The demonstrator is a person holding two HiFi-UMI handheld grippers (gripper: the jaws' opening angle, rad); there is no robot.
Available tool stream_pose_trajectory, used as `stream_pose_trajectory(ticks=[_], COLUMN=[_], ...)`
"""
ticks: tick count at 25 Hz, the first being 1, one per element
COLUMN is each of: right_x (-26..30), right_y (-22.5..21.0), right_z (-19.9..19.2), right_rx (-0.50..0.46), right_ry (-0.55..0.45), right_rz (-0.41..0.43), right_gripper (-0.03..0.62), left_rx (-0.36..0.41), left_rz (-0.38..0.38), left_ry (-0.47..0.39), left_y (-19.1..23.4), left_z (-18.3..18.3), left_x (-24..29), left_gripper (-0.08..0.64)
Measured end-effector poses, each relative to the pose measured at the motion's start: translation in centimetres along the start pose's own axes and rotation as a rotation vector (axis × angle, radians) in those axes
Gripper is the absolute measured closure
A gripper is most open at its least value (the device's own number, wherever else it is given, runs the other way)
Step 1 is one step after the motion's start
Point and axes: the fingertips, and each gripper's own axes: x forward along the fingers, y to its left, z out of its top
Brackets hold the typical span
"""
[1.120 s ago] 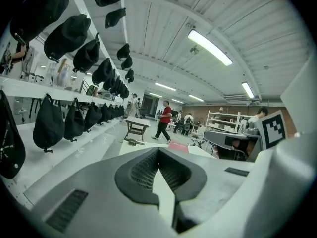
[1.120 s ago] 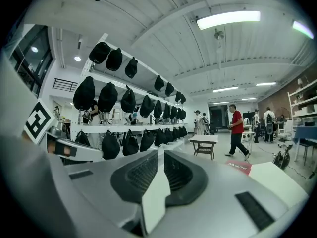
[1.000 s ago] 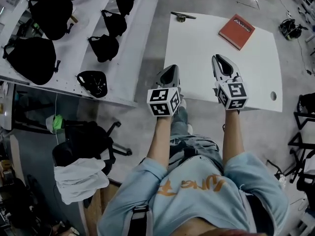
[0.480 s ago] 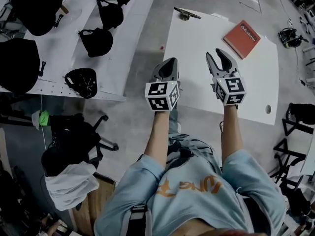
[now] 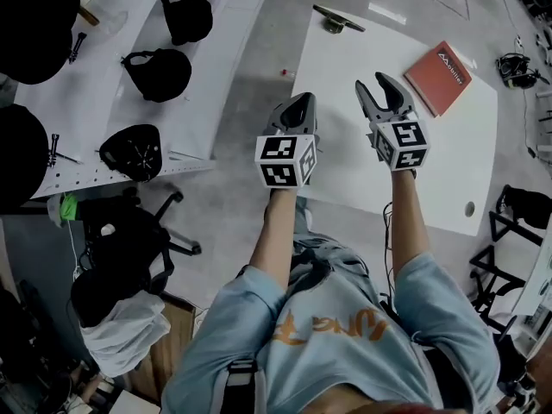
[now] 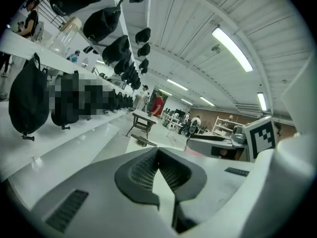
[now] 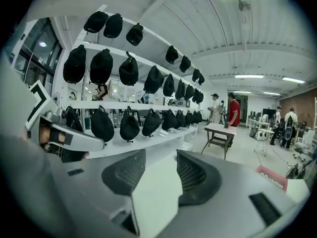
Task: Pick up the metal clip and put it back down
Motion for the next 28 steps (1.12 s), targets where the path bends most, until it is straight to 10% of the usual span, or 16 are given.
stream_pose_trajectory(ticks=[28], right_x=[20.3], right_y=[-6.9], right_z=[-5.2], right_rx=[-0.171], right_ry=[0.235], right_rz=[0.053], right_gripper=[0.351], left_rx=[-0.077], left_rz=[0.021], left_ry=[0.126], left_y=[6.8], left_z=[-2.0], left_x=[14.0], left_gripper=[0.538])
